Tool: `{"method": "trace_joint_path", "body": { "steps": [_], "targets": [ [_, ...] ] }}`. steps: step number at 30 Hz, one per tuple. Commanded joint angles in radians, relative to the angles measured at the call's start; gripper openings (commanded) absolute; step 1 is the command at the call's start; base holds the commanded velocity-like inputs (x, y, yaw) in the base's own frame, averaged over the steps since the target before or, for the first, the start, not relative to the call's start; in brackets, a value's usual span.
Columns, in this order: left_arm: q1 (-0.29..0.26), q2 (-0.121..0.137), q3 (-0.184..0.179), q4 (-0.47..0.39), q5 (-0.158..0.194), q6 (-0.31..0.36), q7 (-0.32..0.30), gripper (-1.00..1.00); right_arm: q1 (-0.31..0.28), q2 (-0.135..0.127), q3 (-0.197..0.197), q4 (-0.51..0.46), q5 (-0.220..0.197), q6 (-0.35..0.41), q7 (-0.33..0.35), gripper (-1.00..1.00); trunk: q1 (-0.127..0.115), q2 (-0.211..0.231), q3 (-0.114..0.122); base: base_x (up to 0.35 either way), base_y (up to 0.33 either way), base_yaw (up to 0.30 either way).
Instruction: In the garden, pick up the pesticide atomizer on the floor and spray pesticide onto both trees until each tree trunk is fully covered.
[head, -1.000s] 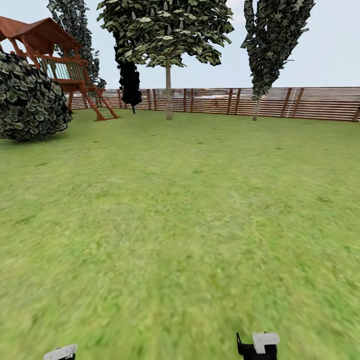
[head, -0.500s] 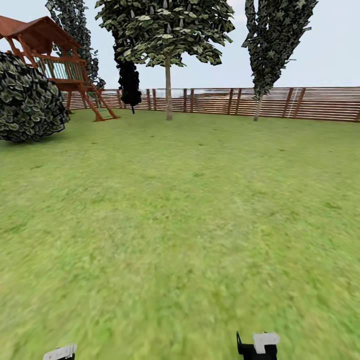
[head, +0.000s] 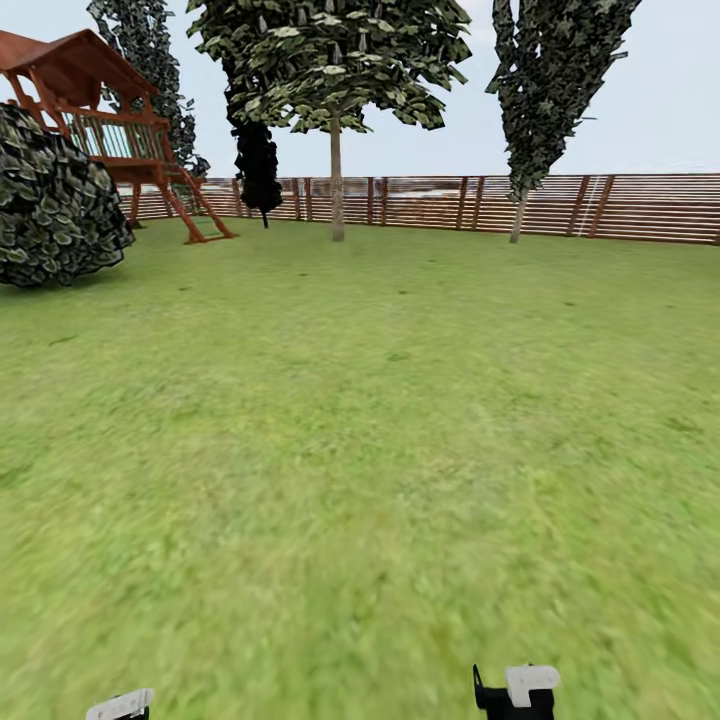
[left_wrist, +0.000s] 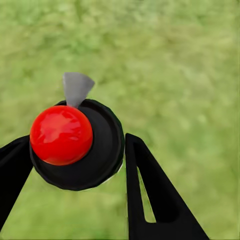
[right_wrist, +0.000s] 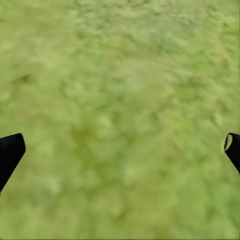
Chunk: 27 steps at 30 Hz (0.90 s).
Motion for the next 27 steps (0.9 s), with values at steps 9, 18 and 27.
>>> {"method": "trace_joint_path", "body": {
  "steps": [9, 18, 27],
  "targets": [
    [-0.001, 0.0, 0.009, 0.0, -0.009, -0.004, -0.005, -1.0, 0.0, 0.0, 0.009, 0.001, -0.007, -0.002, -0.003, 1.0, 0.0, 0.0, -0.001, 0.339, 0.0, 0.0],
    [-0.001, 0.0, 0.009, 0.0, -0.009, -0.004, -0.005, -1.0, 0.0, 0.0, 0.009, 0.001, -0.007, -0.002, -0.003, 1.0, 0.0, 0.0, -0.001, 0.338, 0.0, 0.0],
    [-0.001, -0.001, 0.009, 0.001, -0.009, -0.004, -0.005, -1.0, 0.0, 0.0, 0.009, 0.0, -0.007, -0.002, -0.003, 1.0, 0.0, 0.0, -0.001, 0.338, 0.0, 0.0]
  ]
}}
